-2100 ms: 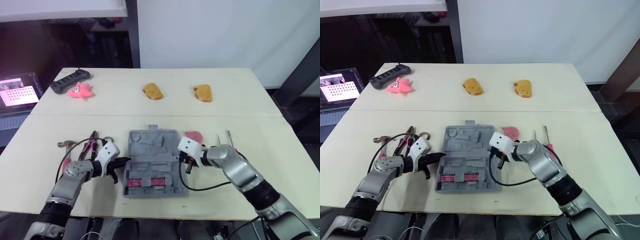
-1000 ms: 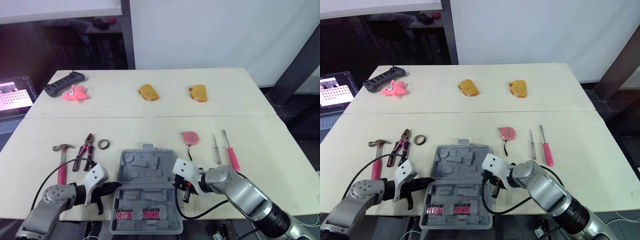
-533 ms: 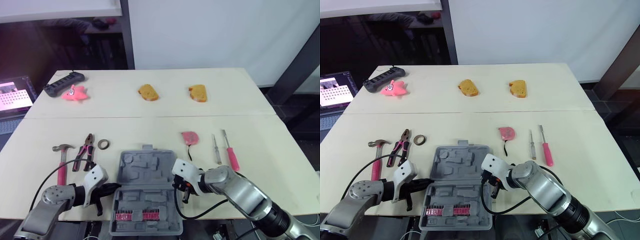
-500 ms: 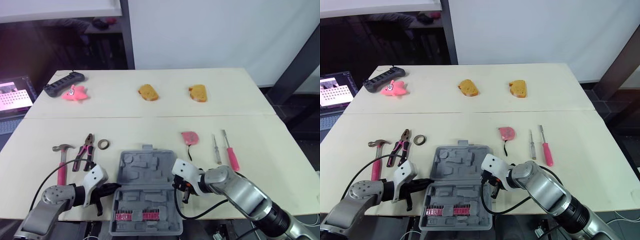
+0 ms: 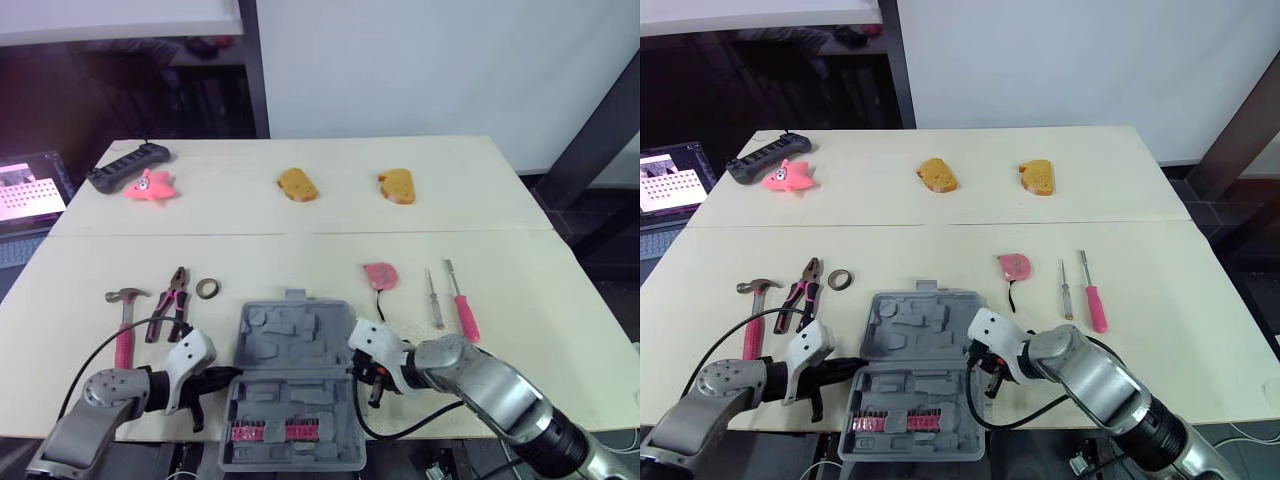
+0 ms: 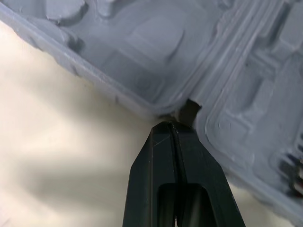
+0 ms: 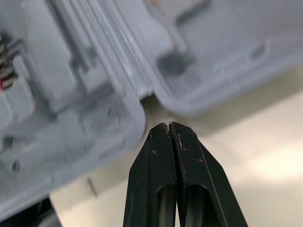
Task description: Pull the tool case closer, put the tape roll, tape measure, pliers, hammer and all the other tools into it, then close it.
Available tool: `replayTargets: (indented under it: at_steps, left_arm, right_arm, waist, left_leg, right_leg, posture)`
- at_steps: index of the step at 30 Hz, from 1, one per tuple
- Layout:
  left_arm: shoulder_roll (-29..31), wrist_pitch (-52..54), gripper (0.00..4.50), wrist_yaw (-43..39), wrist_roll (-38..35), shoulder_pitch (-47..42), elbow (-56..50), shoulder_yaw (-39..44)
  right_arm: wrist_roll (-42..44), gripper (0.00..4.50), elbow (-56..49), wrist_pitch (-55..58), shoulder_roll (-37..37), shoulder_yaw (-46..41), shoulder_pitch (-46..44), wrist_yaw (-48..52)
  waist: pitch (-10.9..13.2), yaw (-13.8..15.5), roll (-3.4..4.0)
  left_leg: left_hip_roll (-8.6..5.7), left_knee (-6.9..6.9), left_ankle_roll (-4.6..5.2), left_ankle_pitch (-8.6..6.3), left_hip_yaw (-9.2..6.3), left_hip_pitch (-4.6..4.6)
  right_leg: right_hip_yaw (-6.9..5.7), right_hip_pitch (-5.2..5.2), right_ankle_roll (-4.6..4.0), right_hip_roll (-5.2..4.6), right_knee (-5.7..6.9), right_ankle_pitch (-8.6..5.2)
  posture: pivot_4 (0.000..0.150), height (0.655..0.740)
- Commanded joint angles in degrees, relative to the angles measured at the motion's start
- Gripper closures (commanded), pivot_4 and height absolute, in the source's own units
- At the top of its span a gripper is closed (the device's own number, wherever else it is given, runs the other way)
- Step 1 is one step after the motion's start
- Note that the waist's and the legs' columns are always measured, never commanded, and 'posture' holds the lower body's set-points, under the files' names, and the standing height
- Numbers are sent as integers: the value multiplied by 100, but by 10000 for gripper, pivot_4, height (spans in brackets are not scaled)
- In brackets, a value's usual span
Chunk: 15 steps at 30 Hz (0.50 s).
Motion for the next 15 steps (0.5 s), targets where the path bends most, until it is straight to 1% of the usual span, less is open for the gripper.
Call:
replayTargets:
  at_steps: [1,4,5,7,8,9,11,13,14,15]
  left_arm:
    - [303,76,44892,-1,88,270,254,272]
    - [528,-18,44892,-74,-32,423,248,614]
    - [617,-57,44892,-103,-100,465,286,800]
    - [777,37,44892,-161,-440,475,446,1462]
    - [852,90,44892,-194,-592,458,581,1782]
    - [895,120,44892,-217,-683,452,670,1975]
    - [1028,120,44892,-261,-781,396,1087,2395]
    - [1269,-105,44892,-318,-715,319,1869,2809]
    - [1345,-206,45000,-331,-685,274,2170,2925]
    - [1472,-414,42393,-245,-538,254,2537,3011]
  right_arm:
    - [101,44155,-122,-317,-236,-565,273,-40]
    - [274,44155,-236,-875,-449,-1196,646,108]
    - [366,44155,-247,-1060,-490,-1569,807,147]
    - [377,44155,-237,-1778,-845,-2438,1333,353]
    - [457,44155,-202,-2074,-945,-2922,1604,493]
    - [528,44155,-175,-2285,-1001,-3228,1794,588]
    - [786,44155,54,-2658,-972,-4056,2150,809]
    - [878,44155,518,-3496,-1023,-4927,2697,1313]
    - [923,41799,718,-3791,-1028,-5199,2861,1489]
    - [946,38835,1109,-4107,-1056,-5493,3023,1690]
  waist:
    - [1,2,-2]
    - [3,0,-3]
    - [5,1,-5]
    - [20,13,-12]
    - [34,14,-25]
    - [51,22,-45]
    - [59,34,-60]
    - [66,51,-72]
    - [70,56,-79]
    - [72,51,-82]
  left_leg:
    - [0,0,0,0,0,-1]
    - [1,1,0,0,1,-8]
    - [1,0,0,0,2,-10]
    - [2,0,0,0,2,-18]
    - [2,0,0,0,2,-22]
    - [2,0,0,0,3,-25]
    - [1,3,0,0,4,-26]
    - [1,5,0,0,7,-25]
    - [1,3,0,0,8,-23]
    - [1,0,0,0,8,-24]
  right_leg:
    - [0,-1,0,0,0,0]
    - [1,-9,-1,1,0,0]
    - [1,-11,-1,1,-1,0]
    - [1,-19,-1,3,-1,0]
    - [0,-22,-1,2,-1,0]
    - [0,-24,-1,2,-1,-1]
    - [-1,-20,-2,-1,-4,-1]
    - [-1,-12,-4,-4,-13,0]
    - [-1,-10,-4,-4,-18,0]
    - [-2,-9,-4,-3,-25,-1]
  posture:
    - [1500,7400]
    - [1500,7400]
    - [1500,7400]
    - [1500,7400]
    - [1500,7400]
    - [1500,7400]
    - [1500,7400]
    - [1500,7400]
    - [1500,7400]
    - [1500,7400]
